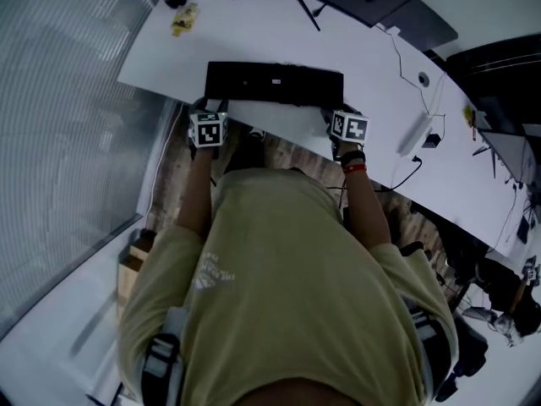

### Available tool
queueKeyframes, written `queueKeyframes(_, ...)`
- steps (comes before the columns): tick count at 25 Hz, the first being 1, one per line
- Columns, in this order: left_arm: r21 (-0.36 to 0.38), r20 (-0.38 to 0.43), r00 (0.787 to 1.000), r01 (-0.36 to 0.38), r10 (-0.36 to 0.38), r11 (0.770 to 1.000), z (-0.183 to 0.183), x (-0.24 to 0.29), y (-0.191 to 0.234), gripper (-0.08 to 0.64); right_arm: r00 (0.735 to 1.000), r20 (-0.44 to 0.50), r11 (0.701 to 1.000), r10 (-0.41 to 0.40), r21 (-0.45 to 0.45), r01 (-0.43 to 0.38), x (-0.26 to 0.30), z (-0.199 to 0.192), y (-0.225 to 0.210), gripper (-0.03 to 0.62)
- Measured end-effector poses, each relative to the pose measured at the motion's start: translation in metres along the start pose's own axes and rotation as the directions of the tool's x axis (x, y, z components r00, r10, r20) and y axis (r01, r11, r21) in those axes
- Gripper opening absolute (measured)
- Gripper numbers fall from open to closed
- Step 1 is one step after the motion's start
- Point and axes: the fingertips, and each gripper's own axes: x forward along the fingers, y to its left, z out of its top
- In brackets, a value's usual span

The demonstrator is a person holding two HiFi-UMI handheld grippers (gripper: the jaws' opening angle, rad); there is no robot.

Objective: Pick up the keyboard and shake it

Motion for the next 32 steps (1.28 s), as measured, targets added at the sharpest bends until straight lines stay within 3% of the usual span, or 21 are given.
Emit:
queueKeyframes(7,0.031,0.033,0.997,0.063,-0.064,0.998,0.043,0.005,-0.023,0.235,0.995,-0.097,0.999,0.008,0.035,-0.004,0.0,0.004,0.002,0.325)
queueKeyframes(12,0.069,0.077,0.992,0.093,-0.098,0.993,0.081,0.006,-0.043,0.235,0.995,-0.096,0.997,0.031,0.076,-0.024,-0.007,0.027,0.01,0.324)
queueKeyframes(19,0.08,0.143,0.981,0.118,-0.128,0.99,0.124,0.006,-0.06,0.233,0.99,0.083,0.991,0.111,0.065,-0.116,-0.029,0.095,0.044,0.314)
queueKeyframes(22,0.062,0.176,0.974,0.134,-0.143,0.989,0.147,-0.009,-0.067,0.219,0.979,0.168,0.993,0.116,0.009,-0.119,-0.048,0.129,0.058,0.285)
queueKeyframes(32,0.102,0.343,0.927,0.121,-0.149,0.987,0.214,-0.059,-0.087,0.138,0.904,0.41,0.991,0.123,-0.101,-0.089,-0.095,0.191,0.079,0.189)
